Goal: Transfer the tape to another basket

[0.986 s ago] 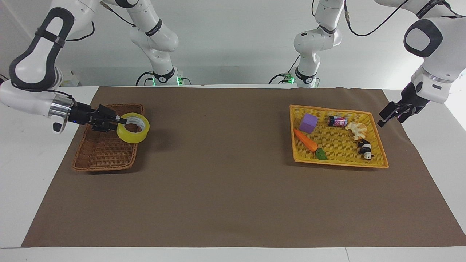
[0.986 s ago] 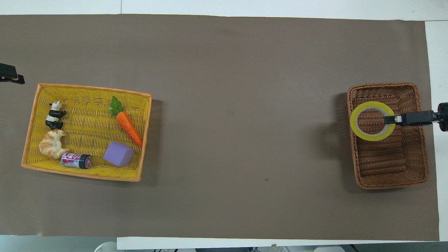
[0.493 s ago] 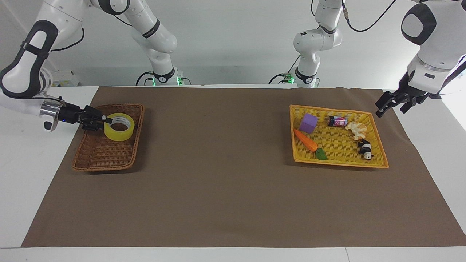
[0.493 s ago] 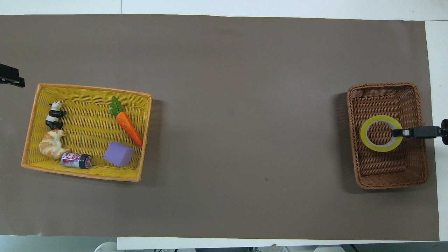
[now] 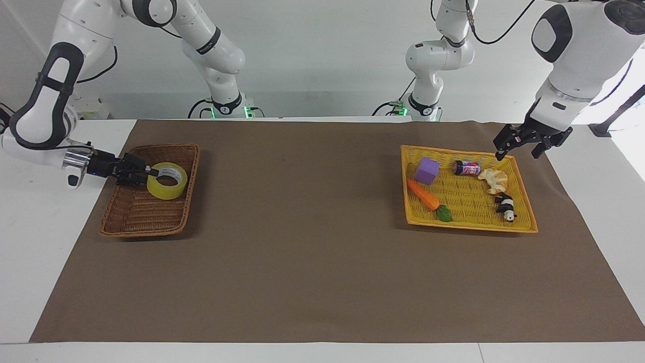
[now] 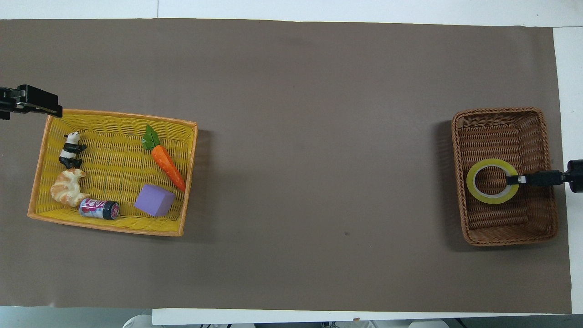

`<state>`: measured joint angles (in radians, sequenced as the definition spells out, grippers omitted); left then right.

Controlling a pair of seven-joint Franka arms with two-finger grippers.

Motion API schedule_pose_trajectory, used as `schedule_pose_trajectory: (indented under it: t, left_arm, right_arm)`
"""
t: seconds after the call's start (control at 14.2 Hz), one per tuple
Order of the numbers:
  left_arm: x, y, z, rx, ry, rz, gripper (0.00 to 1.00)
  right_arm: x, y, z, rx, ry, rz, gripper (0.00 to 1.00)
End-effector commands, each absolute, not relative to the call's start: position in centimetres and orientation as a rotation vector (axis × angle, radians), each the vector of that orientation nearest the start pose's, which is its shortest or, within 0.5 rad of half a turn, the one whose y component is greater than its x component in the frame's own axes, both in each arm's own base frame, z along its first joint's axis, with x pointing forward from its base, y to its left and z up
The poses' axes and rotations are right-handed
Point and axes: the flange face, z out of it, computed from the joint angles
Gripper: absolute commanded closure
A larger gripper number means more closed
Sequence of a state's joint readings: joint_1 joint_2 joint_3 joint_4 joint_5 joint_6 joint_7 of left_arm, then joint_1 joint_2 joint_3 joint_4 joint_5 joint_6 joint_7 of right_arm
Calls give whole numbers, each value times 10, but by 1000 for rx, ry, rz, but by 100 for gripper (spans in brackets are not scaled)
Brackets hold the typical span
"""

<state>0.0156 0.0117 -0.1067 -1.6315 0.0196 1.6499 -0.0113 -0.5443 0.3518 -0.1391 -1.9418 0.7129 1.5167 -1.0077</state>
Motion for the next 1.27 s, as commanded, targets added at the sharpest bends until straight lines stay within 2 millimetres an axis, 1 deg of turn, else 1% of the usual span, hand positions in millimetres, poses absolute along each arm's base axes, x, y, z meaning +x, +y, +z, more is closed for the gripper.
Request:
schedule_pose_trajectory:
  t: [0.0,0.07,0.14,0.21,0.28,0.35,0.49,0.56,0.63,0.77,0.85,0.92,0.99,1.2]
  left_arm:
    - [553,-37,593,-3103,171,18,1]
    - [553,-34,596,-3102,163,14,1]
    - [554,-34,596,-3102,161,2,1]
    - [554,-36,596,-3101,166,1,1]
    - [554,-37,595,-3099,166,4,1]
    - [554,-36,595,-3101,164,1,1]
    - [553,-40,594,-3100,171,8,1]
    - [552,-42,595,-3100,173,15,1]
    - [552,-41,594,-3100,173,20,1]
    - [553,-34,594,-3101,152,18,1]
    - [553,-32,594,-3101,147,20,1]
    - [553,-32,594,-3101,147,20,1]
    - [553,-32,594,-3101,147,20,1]
    - [552,-35,594,-3101,154,20,1]
  right_arm:
    - [454,-280,287,-2184,-94,-5,97]
    - [455,-282,287,-2198,-94,-6,90]
    - [455,-283,286,-2212,-97,-3,64]
    - [455,-285,286,-2230,-102,3,15]
    - [457,-286,287,-2241,-110,1,0]
    - [458,-288,290,-2246,-116,-4,0]
    - [466,-290,302,-2286,-150,-1,0]
    - [473,-292,316,-2319,-181,-7,0]
    - [485,-285,334,-2357,-233,-3,0]
    - [503,-270,384,-2481,-307,35,0]
    - [511,-253,416,-2558,-320,60,0]
    - [516,-235,440,-2631,-329,75,0]
    - [522,-213,465,-2707,-354,88,0]
    - [533,-162,524,-2897,-369,115,0]
